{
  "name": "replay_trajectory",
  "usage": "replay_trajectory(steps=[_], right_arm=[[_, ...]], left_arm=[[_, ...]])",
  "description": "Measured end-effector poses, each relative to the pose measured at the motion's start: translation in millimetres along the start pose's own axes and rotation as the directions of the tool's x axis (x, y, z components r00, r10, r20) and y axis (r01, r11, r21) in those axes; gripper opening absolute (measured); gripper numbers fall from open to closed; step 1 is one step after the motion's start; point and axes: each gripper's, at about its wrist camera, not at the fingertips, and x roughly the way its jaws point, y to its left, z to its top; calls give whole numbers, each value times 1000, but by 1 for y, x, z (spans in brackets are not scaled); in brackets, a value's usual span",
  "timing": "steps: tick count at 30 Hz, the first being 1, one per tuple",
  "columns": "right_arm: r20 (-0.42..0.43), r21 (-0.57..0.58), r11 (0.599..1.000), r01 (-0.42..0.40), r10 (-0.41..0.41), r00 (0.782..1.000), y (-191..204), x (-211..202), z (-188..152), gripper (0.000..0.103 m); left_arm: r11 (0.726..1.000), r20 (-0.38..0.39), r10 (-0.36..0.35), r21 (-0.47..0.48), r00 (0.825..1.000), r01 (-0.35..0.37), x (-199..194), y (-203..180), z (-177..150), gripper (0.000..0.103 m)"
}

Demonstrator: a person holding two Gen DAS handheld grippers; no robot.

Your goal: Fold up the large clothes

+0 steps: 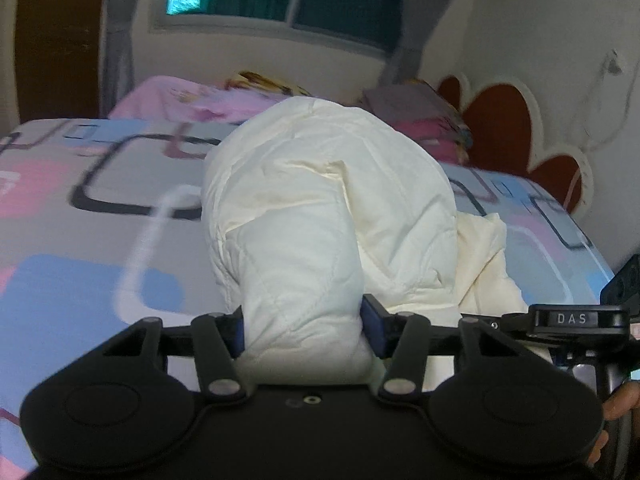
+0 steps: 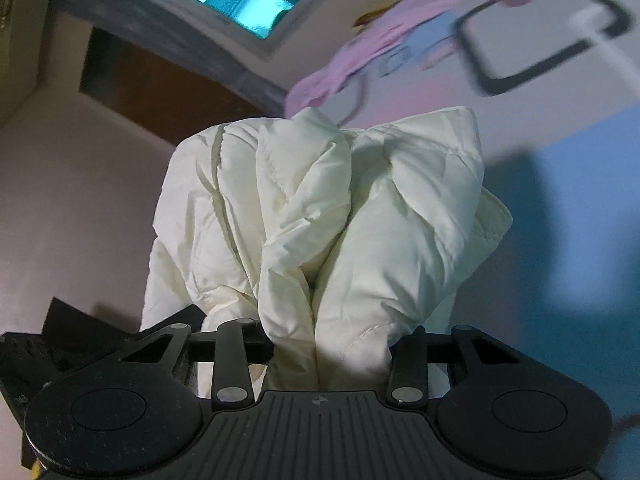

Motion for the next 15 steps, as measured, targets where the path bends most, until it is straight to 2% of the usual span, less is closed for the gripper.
replay_trajectory(steps=[5, 9, 15], right_arm=[[6, -7, 1000, -1, 1, 1000, 61, 89, -15, 40], [5, -4, 1000, -15, 15, 1000, 101, 166, -18, 40], [-12, -14, 1000, -4, 4, 1000, 130, 252, -14, 40]], left_arm=[[1000, 32, -2, -19, 999, 3, -11, 92, 20, 52], [1000, 50, 25, -13, 998, -24, -15, 165, 40, 52], [998, 50, 67, -8, 997, -67, -5, 236, 58, 52]])
